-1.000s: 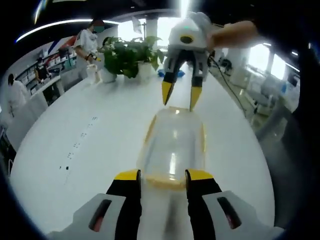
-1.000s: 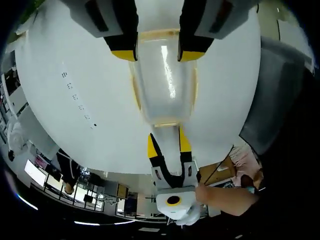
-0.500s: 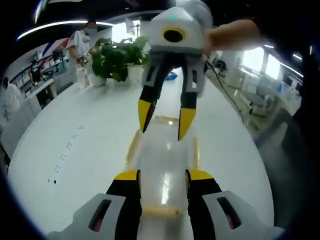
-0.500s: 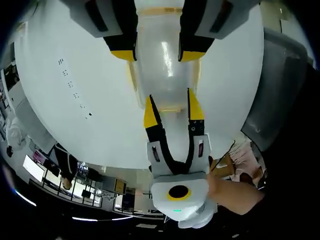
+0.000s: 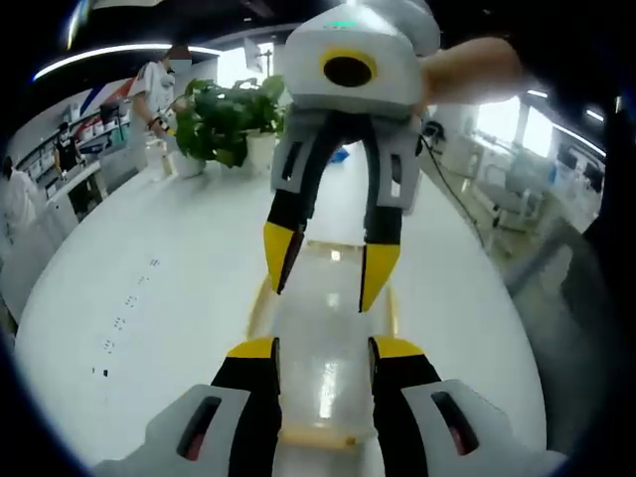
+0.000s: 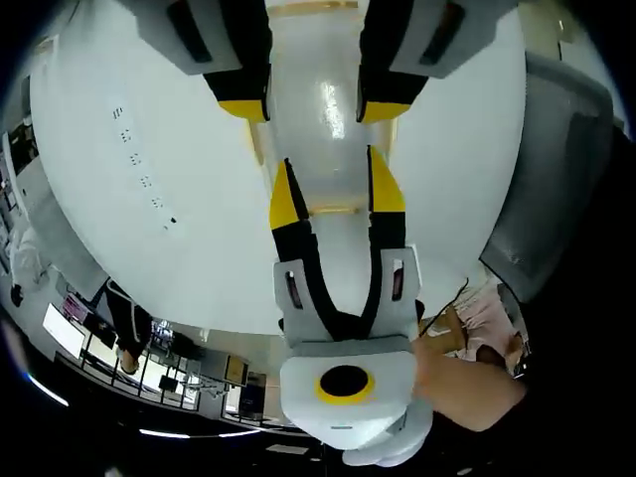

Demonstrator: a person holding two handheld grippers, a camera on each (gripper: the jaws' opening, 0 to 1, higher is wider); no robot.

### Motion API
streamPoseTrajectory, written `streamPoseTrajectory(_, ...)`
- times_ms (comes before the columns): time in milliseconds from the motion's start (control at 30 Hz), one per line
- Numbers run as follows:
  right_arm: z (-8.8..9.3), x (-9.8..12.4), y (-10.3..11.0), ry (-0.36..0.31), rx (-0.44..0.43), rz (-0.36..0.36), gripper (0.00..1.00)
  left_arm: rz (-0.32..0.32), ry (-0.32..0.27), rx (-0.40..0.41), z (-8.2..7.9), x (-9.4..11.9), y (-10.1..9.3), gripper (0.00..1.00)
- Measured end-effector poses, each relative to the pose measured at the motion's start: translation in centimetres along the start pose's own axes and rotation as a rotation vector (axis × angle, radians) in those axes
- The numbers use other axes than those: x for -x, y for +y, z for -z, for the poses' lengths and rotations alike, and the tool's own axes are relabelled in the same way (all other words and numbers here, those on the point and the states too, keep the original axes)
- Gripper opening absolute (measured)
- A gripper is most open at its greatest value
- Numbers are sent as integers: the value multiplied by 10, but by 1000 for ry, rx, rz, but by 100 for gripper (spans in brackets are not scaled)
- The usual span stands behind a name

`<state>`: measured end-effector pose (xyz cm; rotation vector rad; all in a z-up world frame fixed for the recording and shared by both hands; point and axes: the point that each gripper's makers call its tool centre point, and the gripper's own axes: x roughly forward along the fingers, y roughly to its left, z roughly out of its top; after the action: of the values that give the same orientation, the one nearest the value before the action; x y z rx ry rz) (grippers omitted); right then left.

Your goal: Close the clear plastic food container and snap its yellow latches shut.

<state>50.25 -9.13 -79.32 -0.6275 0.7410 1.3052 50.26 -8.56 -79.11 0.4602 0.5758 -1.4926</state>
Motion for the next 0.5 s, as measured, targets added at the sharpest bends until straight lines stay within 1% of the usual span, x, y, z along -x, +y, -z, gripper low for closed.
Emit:
streamPoseTrajectory(100, 0, -3, -1, 9, 6, -18, 33, 11, 4, -3, -1, -3, -3, 35)
streamPoseTrajectory(200, -1, -5, -5, 20, 12, -25, 35, 19, 19, -16, 2, -10, -4, 37)
streamPoseTrajectory(333, -8, -5, -14, 11, 21, -26, 37, 23, 7, -26, -3, -14, -9, 38)
streamPoseTrajectory(400, -9, -6, -17, 12, 23, -28, 39, 24, 7, -42, -5, -15, -13, 38)
streamPoseTrajectory(500, -10, -9, -19, 20, 21, -52, 43, 22, 13, -68, -6, -17, -17, 39)
